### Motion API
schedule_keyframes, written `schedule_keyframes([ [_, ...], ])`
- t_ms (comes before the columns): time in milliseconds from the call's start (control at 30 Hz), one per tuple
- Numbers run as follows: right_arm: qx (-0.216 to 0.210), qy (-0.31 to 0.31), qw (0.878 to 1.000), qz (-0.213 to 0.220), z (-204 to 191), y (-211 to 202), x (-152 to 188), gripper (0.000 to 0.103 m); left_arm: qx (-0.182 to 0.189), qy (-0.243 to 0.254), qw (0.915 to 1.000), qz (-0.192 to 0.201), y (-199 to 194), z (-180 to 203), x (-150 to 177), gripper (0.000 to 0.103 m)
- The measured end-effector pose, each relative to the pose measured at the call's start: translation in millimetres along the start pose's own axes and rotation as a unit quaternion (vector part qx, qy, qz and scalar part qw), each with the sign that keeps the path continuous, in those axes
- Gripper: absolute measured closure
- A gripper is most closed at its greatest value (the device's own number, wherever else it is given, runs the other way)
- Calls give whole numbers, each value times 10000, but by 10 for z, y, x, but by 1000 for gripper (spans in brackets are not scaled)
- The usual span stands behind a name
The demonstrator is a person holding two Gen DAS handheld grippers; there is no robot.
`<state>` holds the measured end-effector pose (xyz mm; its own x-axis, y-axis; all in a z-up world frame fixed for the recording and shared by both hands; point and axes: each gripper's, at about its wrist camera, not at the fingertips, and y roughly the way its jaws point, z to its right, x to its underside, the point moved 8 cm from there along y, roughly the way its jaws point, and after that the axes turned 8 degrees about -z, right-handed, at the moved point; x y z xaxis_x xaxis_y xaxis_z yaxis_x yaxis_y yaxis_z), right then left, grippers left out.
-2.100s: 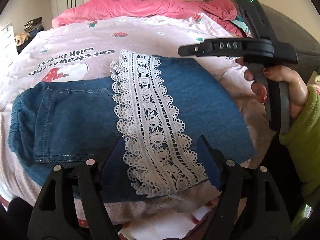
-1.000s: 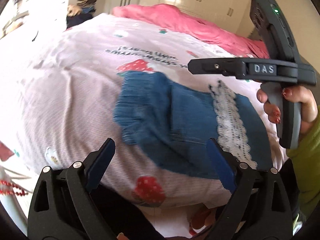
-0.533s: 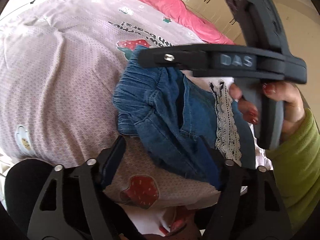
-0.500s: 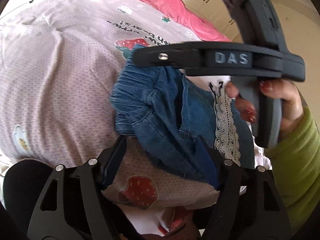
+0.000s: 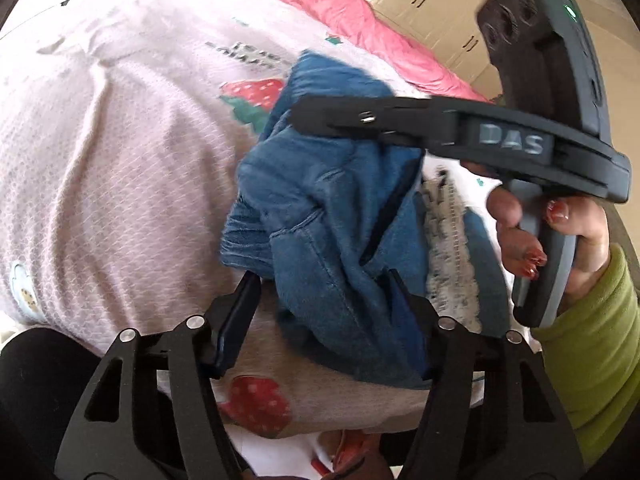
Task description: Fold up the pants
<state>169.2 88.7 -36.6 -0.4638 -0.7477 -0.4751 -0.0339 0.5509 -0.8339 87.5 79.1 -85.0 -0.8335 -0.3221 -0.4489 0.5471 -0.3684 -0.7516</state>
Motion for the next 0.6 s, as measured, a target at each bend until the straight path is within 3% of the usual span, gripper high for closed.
schedule_keyframes([
  [200, -249, 278, 9972, 652, 168, -676, 187, 72, 227, 456, 9986, 151, -66, 618, -108, 48],
  [400, -153, 563, 9930, 1029, 528, -1169, 567, 69, 353, 945, 9948, 122, 28, 1219, -92, 48],
  [600, -60, 984, 9865, 1307, 841, -1511, 1059, 44, 585, 1377, 9886, -183, 258, 1580, 80, 45],
])
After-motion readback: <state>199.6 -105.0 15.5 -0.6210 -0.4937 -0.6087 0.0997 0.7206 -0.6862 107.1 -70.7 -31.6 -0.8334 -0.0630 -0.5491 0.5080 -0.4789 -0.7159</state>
